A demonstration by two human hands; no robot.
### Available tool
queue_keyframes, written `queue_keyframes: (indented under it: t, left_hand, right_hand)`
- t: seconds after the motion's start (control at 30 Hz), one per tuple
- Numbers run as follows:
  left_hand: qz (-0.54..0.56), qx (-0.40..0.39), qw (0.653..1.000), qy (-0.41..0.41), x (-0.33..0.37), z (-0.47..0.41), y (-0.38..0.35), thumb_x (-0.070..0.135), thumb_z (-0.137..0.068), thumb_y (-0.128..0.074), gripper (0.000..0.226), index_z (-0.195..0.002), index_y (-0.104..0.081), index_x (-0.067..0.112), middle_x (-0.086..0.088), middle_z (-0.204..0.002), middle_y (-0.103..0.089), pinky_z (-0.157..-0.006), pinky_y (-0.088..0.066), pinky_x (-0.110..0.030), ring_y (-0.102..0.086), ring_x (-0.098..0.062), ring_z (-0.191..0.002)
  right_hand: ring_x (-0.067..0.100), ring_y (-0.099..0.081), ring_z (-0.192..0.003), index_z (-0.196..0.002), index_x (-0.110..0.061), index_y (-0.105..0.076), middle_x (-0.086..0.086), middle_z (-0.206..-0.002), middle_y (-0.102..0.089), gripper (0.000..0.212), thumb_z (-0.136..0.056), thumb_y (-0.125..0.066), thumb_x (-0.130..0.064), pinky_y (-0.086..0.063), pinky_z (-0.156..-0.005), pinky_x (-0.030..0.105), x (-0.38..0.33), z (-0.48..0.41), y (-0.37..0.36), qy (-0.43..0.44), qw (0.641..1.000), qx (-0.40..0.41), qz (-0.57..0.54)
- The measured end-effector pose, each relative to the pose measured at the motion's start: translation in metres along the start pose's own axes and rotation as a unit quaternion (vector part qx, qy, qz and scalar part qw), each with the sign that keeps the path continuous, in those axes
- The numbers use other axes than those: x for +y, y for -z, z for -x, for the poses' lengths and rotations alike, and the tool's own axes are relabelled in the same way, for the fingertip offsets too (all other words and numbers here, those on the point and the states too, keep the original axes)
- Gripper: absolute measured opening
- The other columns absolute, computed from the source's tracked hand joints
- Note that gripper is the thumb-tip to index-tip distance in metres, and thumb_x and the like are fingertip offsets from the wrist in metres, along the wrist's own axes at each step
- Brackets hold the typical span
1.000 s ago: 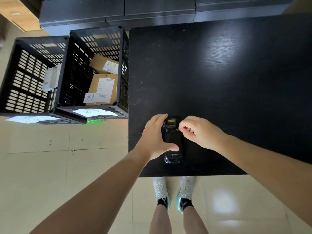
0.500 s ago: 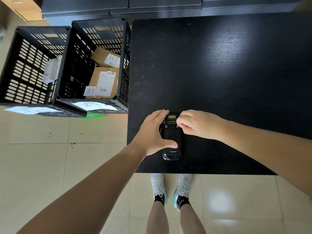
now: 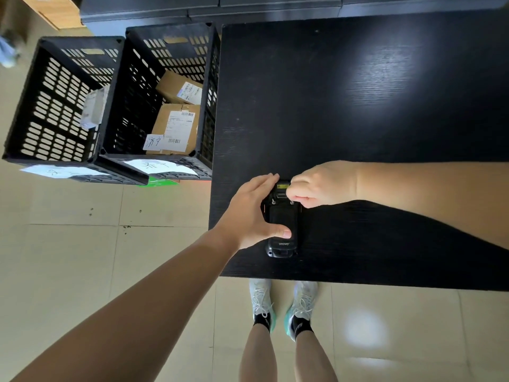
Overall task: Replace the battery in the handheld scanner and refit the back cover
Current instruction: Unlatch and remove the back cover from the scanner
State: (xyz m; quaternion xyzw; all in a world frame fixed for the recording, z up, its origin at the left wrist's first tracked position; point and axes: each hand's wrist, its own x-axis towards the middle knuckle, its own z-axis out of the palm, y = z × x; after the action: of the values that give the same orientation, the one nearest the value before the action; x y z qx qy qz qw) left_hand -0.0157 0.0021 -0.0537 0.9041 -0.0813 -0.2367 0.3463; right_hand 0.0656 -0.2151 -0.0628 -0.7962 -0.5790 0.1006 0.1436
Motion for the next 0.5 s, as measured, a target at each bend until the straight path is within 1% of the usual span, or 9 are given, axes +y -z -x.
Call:
queue_keyframes:
  t: [0.07, 0.13, 0.2, 0.3, 0.37, 0.4, 0.47, 0.5]
  left_hand:
    - [-0.005, -0.001, 1.000, 0.000, 0.000, 0.000, 0.000, 0.053, -0.055, -0.088, 0.118, -0.153, -0.028, 0.026, 0.010, -0.154, -0.032, -0.120, -0.026, -0.039, -0.026, -0.011, -0.143]
    - [-0.009, -0.001, 1.000, 0.001, 0.001, -0.001, 0.000, 0.053, -0.055, -0.088, 0.119, -0.153, -0.028, 0.026, 0.010, -0.154, -0.033, -0.120, -0.026, -0.038, -0.026, -0.011, -0.143]
    - [-0.012, -0.001, 1.000, 0.002, 0.002, -0.001, 0.000, 0.053, -0.054, -0.088, 0.119, -0.153, -0.028, 0.025, 0.009, -0.154, -0.033, -0.120, -0.027, -0.039, -0.026, -0.011, -0.143]
    - [-0.019, -0.005, 1.000, 0.008, 0.003, -0.001, 0.001, 0.054, -0.054, -0.088, 0.120, -0.153, -0.027, 0.026, 0.010, -0.154, -0.032, -0.119, -0.027, -0.041, -0.026, -0.012, -0.143]
    - [-0.021, -0.007, 1.000, 0.013, 0.005, -0.001, 0.003, 0.054, -0.054, -0.087, 0.120, -0.153, -0.026, 0.026, 0.010, -0.154, -0.032, -0.119, -0.028, -0.042, -0.026, -0.012, -0.143]
    - [-0.024, -0.009, 1.000, 0.016, 0.007, -0.001, 0.003, 0.054, -0.055, -0.087, 0.120, -0.154, -0.025, 0.026, 0.010, -0.155, -0.031, -0.120, -0.027, -0.042, -0.025, -0.013, -0.143]
    - [-0.028, -0.016, 0.999, 0.024, 0.010, 0.000, 0.004, 0.053, -0.056, -0.088, 0.122, -0.155, -0.020, 0.027, 0.010, -0.158, -0.026, -0.121, -0.024, -0.039, -0.022, -0.012, -0.145]
    - [-0.027, -0.018, 0.999, 0.032, 0.012, 0.001, 0.004, 0.051, -0.058, -0.088, 0.123, -0.155, -0.017, 0.027, 0.010, -0.160, -0.023, -0.121, -0.023, -0.037, -0.019, -0.012, -0.146]
  right_hand:
    - [0.012, -0.035, -0.050, -0.079, -0.010, -0.059, 0.001, -0.063, -0.051, 0.020, -0.090, -0.044, -0.017, -0.030, -0.046, 0.023, 0.002, -0.002, 0.003, 0.022, 1.000, -0.013, -0.006]
    - [0.012, -0.035, -0.050, -0.079, -0.010, -0.058, -0.002, -0.064, -0.044, 0.020, -0.090, -0.043, -0.017, -0.029, -0.046, 0.023, 0.002, -0.003, 0.004, 0.025, 0.999, -0.022, -0.014]
    - [0.013, -0.035, -0.050, -0.079, -0.011, -0.057, -0.007, -0.069, -0.036, 0.017, -0.089, -0.045, -0.016, -0.030, -0.046, 0.024, 0.002, -0.003, 0.005, 0.013, 1.000, -0.020, -0.018]
    - [0.015, -0.038, -0.052, -0.083, -0.014, -0.055, -0.009, -0.074, -0.036, 0.011, -0.090, -0.047, -0.016, -0.033, -0.046, 0.026, 0.000, -0.001, 0.004, -0.013, 0.999, -0.035, -0.019]
    - [0.015, -0.043, -0.057, -0.088, -0.016, -0.054, -0.010, -0.079, -0.039, 0.010, -0.094, -0.046, -0.019, -0.037, -0.049, 0.029, -0.004, 0.001, 0.004, -0.050, 0.996, -0.062, -0.024]
    - [0.015, -0.046, -0.061, -0.091, -0.018, -0.054, -0.011, -0.082, -0.041, 0.012, -0.096, -0.044, -0.022, -0.041, -0.052, 0.031, -0.008, 0.002, 0.006, -0.080, 0.993, -0.076, -0.034]
    - [0.013, -0.054, -0.071, -0.093, -0.024, -0.056, -0.014, -0.088, -0.047, 0.014, -0.098, -0.043, -0.027, -0.050, -0.061, 0.035, -0.019, 0.006, 0.009, -0.166, 0.979, -0.076, -0.092]
    - [0.011, -0.057, -0.076, -0.094, -0.026, -0.057, -0.014, -0.091, -0.051, 0.012, -0.098, -0.046, -0.028, -0.052, -0.066, 0.035, -0.026, 0.009, 0.010, -0.221, 0.963, -0.054, -0.143]
